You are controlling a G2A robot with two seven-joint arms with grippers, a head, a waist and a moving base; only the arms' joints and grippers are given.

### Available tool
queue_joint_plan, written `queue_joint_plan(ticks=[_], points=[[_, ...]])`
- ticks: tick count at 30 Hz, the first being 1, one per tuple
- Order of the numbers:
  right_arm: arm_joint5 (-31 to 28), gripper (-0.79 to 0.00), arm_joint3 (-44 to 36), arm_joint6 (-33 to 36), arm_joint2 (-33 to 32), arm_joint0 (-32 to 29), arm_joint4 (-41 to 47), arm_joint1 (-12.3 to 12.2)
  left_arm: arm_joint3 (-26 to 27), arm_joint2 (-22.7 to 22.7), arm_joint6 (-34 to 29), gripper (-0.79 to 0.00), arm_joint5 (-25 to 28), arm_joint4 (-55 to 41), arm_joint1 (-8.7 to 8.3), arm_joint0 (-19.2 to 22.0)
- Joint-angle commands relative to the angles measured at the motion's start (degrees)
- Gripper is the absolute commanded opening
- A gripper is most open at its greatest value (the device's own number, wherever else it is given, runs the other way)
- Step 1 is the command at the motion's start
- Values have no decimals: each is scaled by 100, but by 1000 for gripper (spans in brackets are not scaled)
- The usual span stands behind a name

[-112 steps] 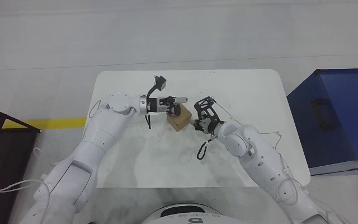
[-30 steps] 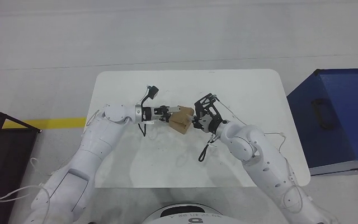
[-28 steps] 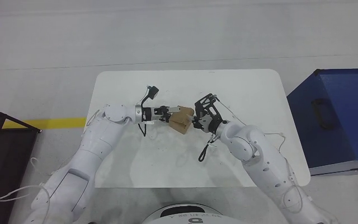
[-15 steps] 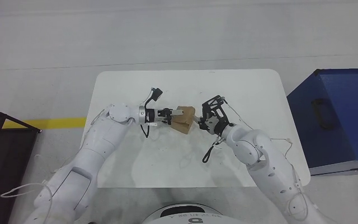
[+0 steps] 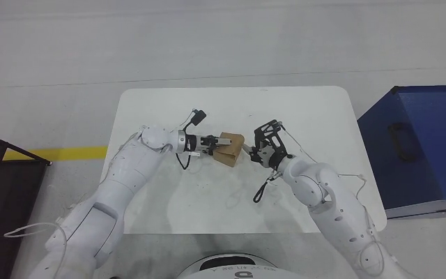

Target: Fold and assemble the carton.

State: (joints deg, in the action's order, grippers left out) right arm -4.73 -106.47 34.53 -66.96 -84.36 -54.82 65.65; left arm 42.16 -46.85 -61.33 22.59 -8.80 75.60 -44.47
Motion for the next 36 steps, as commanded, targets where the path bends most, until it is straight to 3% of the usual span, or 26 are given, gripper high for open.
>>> queue_joint_plan(ticks=[1, 36], points=[[0, -400, 22, 6, 2, 16, -1, 2, -24, -10, -8, 0, 28, -29, 7, 16], [-41, -409, 379, 191, 338, 382, -20, 88, -63, 53, -176, 0, 120, -16, 114, 173]])
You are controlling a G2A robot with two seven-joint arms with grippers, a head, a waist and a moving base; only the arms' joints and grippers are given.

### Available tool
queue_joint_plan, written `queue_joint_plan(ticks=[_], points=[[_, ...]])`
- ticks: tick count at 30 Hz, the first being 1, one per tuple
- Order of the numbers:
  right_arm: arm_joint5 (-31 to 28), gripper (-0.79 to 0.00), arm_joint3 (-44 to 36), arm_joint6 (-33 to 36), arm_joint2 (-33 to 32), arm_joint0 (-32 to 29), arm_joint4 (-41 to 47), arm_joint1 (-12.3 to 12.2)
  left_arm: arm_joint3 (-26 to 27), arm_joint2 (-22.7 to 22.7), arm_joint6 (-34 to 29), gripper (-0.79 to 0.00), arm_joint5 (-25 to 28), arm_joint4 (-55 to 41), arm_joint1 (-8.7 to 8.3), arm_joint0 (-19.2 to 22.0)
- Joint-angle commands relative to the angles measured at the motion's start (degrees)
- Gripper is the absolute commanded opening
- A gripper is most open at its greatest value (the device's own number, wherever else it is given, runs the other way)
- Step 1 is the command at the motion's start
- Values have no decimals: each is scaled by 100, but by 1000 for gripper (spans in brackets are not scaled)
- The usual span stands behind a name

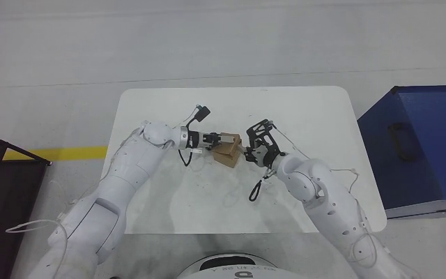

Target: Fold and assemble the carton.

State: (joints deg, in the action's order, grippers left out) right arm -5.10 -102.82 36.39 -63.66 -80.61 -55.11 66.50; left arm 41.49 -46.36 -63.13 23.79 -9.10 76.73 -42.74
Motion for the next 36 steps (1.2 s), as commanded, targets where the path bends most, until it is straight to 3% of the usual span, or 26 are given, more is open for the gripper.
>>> queue_joint_plan(ticks=[1, 11, 27, 36], points=[[-9, -406, 34, 14, 16, 16, 20, 5, 10, 8, 8, 0, -1, 19, 4, -2], [-45, -406, 143, 33, 98, 104, 81, 31, 73, 25, -1, 0, -42, 91, 17, 13], [-17, -336, 218, 124, 105, 116, 115, 43, 99, 132, 13, 0, -152, 405, 47, 68], [-105, -228, 124, 317, -100, -51, 72, -11, 82, 199, 63, 0, -242, 612, 69, 126]])
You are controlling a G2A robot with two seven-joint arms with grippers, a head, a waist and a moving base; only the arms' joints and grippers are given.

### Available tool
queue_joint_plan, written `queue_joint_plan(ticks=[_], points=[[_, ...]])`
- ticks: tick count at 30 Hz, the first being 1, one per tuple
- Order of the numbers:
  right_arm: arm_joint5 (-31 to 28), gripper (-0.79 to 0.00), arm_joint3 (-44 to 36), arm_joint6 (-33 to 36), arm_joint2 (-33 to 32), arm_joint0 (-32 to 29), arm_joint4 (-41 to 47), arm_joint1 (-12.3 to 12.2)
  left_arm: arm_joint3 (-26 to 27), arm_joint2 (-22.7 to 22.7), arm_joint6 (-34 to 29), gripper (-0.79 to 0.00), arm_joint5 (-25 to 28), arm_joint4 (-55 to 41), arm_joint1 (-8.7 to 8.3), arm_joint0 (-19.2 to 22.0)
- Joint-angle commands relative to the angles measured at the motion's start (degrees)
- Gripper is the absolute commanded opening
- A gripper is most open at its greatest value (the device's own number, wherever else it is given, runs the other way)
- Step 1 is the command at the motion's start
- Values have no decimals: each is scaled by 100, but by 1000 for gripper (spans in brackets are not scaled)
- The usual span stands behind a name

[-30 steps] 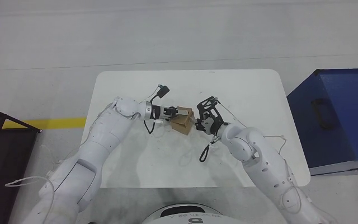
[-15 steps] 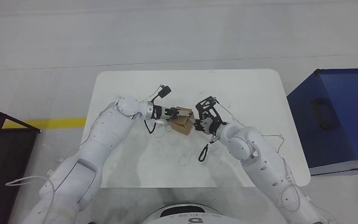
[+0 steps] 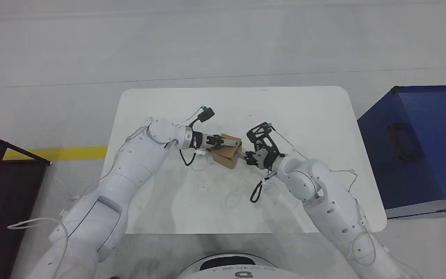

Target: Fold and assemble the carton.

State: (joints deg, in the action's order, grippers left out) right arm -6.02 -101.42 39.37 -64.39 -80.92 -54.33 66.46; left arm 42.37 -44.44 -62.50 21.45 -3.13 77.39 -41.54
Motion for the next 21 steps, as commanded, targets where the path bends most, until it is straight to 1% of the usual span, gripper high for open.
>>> queue_joint_plan(ticks=[1, 6, 9, 12, 16, 21], points=[[-22, -225, -35, 36, -56, -39, -5, -14, -9, 14, 3, 0, -21, 36, 6, 14], [46, -219, -146, -67, -193, -117, -27, -33, -15, 58, 32, 0, -47, 139, 26, 48], [147, -256, -179, -195, -227, -147, -46, -29, -27, 67, 34, 0, -51, 150, 35, 55], [131, -262, -146, -113, -208, -145, -72, -31, -41, 67, 46, 0, -42, 146, 43, 58], [117, -256, -77, 14, -217, -130, -91, -37, -60, -6, 67, 0, 28, -46, 48, 34], [75, -252, -157, 1, -309, -197, -66, -54, -93, -168, 35, 0, 237, -380, 27, -14]])
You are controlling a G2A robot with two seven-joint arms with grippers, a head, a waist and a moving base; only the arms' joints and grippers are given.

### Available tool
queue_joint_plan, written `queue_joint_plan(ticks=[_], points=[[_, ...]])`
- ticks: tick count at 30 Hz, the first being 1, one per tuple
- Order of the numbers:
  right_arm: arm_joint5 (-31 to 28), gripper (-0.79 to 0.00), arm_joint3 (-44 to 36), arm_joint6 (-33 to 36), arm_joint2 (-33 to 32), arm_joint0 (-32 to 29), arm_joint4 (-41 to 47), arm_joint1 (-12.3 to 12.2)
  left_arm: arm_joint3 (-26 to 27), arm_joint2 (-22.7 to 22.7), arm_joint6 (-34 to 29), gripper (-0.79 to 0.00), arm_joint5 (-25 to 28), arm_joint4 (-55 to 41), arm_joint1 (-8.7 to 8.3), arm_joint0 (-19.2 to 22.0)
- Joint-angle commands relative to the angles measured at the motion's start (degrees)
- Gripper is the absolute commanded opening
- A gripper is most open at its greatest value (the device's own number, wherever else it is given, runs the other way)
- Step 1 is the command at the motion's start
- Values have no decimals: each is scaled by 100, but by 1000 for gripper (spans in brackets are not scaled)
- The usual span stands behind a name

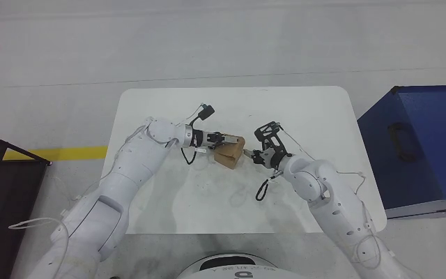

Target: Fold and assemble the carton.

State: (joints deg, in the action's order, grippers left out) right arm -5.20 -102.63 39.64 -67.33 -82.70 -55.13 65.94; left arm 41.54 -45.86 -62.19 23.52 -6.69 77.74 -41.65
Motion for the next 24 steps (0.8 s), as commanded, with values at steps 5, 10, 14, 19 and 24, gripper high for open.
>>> queue_joint_plan(ticks=[5, 10, 14, 19, 24], points=[[24, -271, -177, -153, -72, -104, -15, -10, -8, -83, -36, 0, 68, -19, -40, -36], [32, -277, -321, -273, -136, -190, -38, -19, 52, -92, -22, 0, 35, 21, -50, -71], [-81, -280, -476, -313, -164, -277, -46, -32, 84, -85, -27, 0, 9, 51, -51, -92], [-134, -283, -465, -315, -91, -239, -37, -24, 94, -93, -26, 0, -12, 53, -52, -101], [-173, -274, -343, -253, 73, -90, -31, 3, 94, -112, -13, 0, 9, 15, -52, -123]])
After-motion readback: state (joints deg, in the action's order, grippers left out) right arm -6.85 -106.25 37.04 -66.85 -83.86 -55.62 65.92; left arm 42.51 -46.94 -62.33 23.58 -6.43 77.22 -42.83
